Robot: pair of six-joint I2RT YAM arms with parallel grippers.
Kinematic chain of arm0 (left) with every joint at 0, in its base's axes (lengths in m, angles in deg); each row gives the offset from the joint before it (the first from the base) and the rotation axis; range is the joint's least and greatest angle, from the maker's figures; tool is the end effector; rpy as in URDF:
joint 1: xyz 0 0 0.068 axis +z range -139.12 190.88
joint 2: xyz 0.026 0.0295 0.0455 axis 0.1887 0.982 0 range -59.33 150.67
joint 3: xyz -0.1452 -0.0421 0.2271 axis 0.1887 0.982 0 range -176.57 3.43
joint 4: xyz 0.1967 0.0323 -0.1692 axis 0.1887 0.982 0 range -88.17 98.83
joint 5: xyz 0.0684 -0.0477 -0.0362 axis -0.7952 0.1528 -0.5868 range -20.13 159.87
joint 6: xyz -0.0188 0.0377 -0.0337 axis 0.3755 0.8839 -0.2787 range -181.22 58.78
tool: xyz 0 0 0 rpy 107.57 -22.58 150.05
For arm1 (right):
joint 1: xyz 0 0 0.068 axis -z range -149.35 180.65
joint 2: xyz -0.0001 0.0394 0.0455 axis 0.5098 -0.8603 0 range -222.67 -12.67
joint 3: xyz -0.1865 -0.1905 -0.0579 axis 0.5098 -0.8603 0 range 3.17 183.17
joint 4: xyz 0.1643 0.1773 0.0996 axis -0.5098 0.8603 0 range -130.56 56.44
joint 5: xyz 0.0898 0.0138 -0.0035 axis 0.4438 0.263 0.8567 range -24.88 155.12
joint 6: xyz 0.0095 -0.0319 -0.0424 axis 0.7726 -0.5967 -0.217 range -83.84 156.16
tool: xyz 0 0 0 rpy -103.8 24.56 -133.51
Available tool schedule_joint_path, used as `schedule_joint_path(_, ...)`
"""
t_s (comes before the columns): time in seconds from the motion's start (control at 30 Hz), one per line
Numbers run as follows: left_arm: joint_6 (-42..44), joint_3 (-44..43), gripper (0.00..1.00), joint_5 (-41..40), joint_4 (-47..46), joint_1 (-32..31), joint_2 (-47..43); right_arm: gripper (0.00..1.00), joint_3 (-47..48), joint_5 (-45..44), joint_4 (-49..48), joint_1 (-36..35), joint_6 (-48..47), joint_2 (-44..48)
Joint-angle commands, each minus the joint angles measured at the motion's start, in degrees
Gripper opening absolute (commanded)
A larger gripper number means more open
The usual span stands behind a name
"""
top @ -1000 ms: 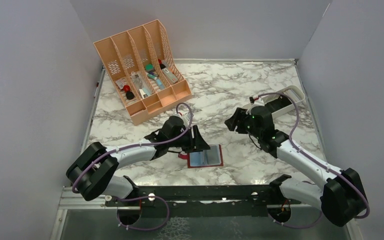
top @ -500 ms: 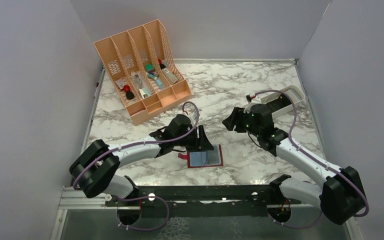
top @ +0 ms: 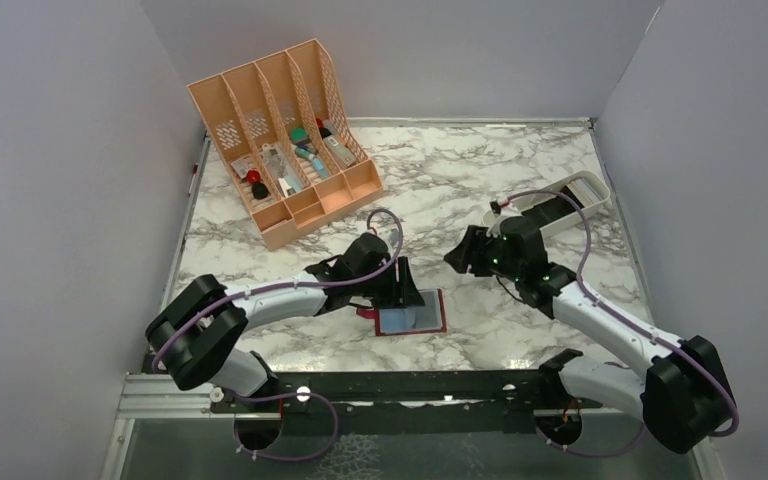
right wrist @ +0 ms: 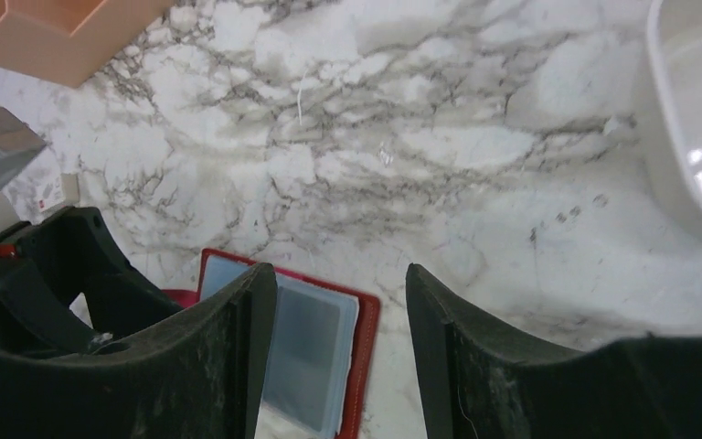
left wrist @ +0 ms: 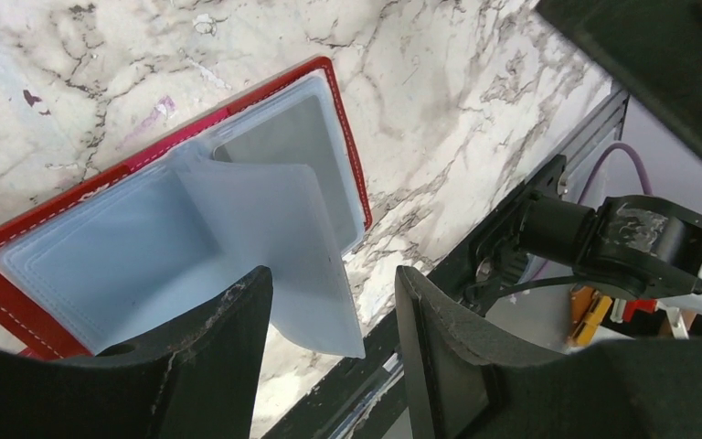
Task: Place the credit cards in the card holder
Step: Turn over the card slot in the card holder, then pick up the credit card from the storage box.
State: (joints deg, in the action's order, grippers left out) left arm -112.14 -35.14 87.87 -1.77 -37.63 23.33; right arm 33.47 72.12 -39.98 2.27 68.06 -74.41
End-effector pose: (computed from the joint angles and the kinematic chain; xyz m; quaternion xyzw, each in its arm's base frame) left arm 0.1813 -0.2215 0.1779 0.0467 0.8981 -0.4074 0.1591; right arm 0.1986 0.1122 0.2114 -0.0027 0.8735 0.2891 0.3916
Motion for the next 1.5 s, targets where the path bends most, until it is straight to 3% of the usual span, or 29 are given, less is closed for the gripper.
schedule_joint_path(0.0, 1.5, -1.3, 0.55, -5.0, 3.9, -0.4, -1.8, 0.6, 7.4, -8.9, 2.7, 0.3, -10.4, 0.3)
schedule_joint_path(0.27, 5.4, -3.3, 0.5, -14.8, 16.8, -0.4, -6.9, 0.63, 21.9, -18.2, 8.5, 7.5, -25.9, -11.3)
schedule_joint_path(0.5, 14.6, -9.8, 0.53, -18.1, 25.2, -0.4, -11.9, 0.65, 31.1, -16.0, 10.8, 21.6, -37.4, -21.8)
schedule_joint_path(0.6, 18.4, -11.7, 0.66, -18.7, 25.9, -0.4, -14.3, 0.67, 31.8, -20.7, 7.7, 23.2, -45.5, -25.1)
schedule_joint_path(0.63, 20.0, -12.1, 0.89, -19.2, 26.1, -0.4, -15.4, 0.68, 31.7, -21.8, 6.6, 24.0, -48.3, -26.2)
schedule_joint_path(0.67, 21.3, -12.6, 0.98, -20.1, 26.5, -0.4, -16.0, 0.69, 32.0, -22.9, 5.7, 25.0, -50.2, -27.4)
schedule_joint_path(0.7, 22.9, -13.1, 0.99, -21.4, 27.1, -0.4, -16.5, 0.69, 32.8, -23.1, 5.7, 26.3, -51.7, -28.5)
schedule_joint_path(0.9, 29.5, -14.1, 0.99, -29.2, 28.3, -0.4, -18.6, 0.69, 35.4, -21.2, 3.0, 33.8, -58.6, -34.5)
schedule_joint_path(1.07, 30.5, -13.8, 0.99, -30.0, 29.6, -0.4, -19.7, 0.69, 39.4, -19.8, 5.8, 36.2, -62.9, -39.8)
schedule_joint_path(1.47, 30.8, -14.1, 0.99, -29.8, 30.6, -0.4, -20.2, 0.66, 40.9, -19.7, 1.8, 37.9, -67.8, -44.8)
